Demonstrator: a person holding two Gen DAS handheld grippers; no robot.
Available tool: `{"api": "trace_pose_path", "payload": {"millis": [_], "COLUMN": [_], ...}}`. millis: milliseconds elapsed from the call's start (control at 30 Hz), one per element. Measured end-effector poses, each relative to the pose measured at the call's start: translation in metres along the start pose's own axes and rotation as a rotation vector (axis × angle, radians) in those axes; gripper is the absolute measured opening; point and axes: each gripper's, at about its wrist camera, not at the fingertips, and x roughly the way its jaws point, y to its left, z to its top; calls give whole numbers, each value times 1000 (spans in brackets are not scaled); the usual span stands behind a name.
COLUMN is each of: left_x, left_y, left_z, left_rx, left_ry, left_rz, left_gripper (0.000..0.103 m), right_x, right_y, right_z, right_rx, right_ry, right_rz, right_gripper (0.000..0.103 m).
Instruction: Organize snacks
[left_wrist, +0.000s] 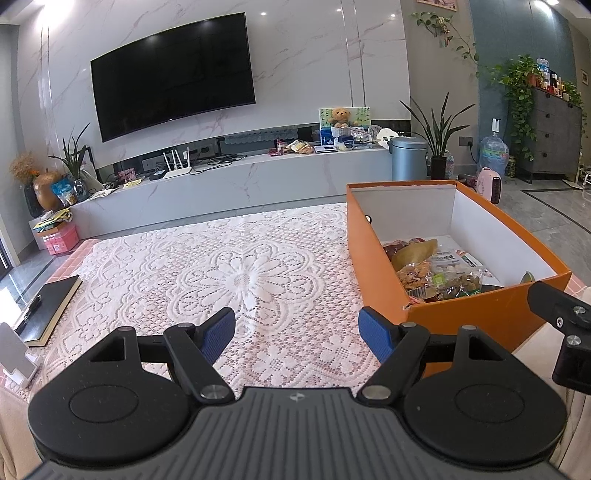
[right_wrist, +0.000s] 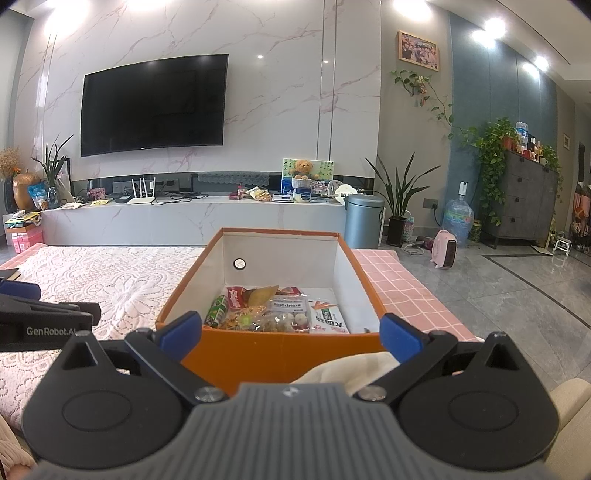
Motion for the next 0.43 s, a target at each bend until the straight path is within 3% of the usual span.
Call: {"api": "trace_pose_path", "payload": {"millis": [433], "left_x": [0], "left_y": [0], "left_z": [0], "left_rx": [-5], "left_ry": [2], "left_rz": [-3], "left_gripper": [89], "right_x": [0], "right_y": [-1], "right_z": [-1], "right_rx": [-5], "right_ry": [2], "right_rz": [1], "right_gripper": [100]}}
